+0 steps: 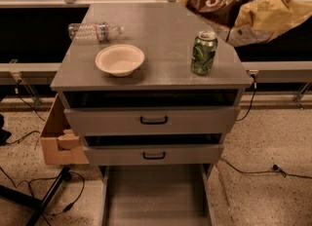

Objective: Pick brown chip bag from bottom drawer and place on counter

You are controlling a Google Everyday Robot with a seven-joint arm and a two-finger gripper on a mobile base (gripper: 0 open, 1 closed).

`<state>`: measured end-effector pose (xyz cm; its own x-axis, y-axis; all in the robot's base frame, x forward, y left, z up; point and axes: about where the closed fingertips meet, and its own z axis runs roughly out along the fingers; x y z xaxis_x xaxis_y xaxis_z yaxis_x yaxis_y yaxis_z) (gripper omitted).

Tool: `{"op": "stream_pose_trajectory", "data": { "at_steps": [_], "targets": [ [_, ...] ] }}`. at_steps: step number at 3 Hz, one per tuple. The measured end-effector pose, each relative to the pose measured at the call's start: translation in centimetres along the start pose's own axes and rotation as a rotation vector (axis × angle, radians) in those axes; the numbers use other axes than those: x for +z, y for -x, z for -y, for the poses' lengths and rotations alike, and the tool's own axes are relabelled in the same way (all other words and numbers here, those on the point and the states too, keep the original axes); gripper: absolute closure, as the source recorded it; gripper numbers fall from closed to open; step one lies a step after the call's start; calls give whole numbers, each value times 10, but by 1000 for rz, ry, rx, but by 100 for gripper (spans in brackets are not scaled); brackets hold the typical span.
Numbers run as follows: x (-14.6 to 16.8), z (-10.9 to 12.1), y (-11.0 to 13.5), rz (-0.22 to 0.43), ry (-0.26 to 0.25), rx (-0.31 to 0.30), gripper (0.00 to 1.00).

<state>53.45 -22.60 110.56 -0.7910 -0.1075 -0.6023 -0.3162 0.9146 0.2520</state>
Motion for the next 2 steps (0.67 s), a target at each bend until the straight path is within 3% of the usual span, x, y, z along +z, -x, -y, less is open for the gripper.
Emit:
{"op": "stream_pose_trajectory", "data": {
  "at_steps": [1, 2],
  "targets": [
    [-13, 21, 44, 84, -76, 35, 100],
    [-68, 31, 86, 267, -161, 60, 100]
  ]
}}
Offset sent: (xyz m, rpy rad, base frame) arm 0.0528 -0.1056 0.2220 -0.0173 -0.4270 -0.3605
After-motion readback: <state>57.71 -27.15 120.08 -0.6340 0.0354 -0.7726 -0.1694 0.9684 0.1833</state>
